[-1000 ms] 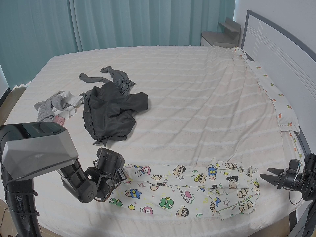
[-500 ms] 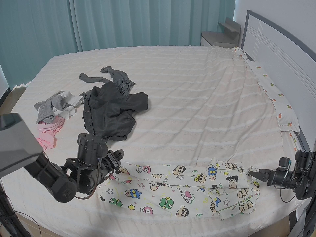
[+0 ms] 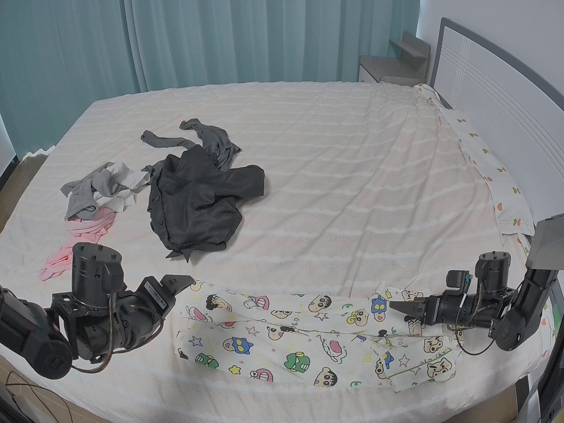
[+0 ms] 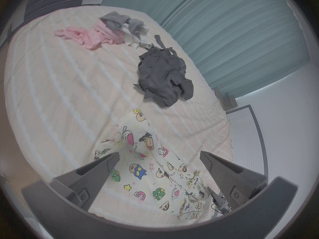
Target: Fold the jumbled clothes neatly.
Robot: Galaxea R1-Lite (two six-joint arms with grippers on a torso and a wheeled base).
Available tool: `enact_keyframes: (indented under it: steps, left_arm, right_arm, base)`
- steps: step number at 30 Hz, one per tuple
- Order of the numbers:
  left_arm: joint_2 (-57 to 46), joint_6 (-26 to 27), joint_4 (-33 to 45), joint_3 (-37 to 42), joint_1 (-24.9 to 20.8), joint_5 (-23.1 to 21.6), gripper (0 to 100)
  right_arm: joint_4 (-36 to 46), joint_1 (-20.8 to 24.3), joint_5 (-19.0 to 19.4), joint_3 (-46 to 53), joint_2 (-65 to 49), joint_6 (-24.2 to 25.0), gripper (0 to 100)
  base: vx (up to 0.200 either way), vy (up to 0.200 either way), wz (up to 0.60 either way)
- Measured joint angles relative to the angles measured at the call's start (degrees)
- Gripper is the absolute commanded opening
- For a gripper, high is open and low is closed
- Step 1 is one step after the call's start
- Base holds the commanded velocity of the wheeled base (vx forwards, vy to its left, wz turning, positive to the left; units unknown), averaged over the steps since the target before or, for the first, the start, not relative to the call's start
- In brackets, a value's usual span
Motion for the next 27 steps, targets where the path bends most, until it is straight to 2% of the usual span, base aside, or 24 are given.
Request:
enact_keyframes:
  steps: [7,14,21,27]
  left_arm:
    - [-0.7,-0.8,0.0,3.0,0.4,-0.3,100]
    - [0.0,-0.8,-0.1,3.6,0.4,-0.2,100]
    - [0.7,-0.8,-0.1,3.7,0.4,-0.2,100]
    - [1.2,-0.6,-0.2,3.5,0.4,-0.3,100]
  right_arm:
    - [0.0,0.9,-0.5,2.5,2.5,0.4,100]
    - [-0.1,-2.3,-0.5,5.6,4.0,-0.3,100]
    - [-0.3,-5.2,-0.4,8.0,6.3,-3.9,100]
    - [-4.2,-6.2,0.0,9.8,8.0,-4.5,100]
  base:
    - [0.000,0.000,0.00]
    - [0.000,0.000,0.00]
    - [0.000,0.000,0.00]
    - [0.000,0.000,0.00]
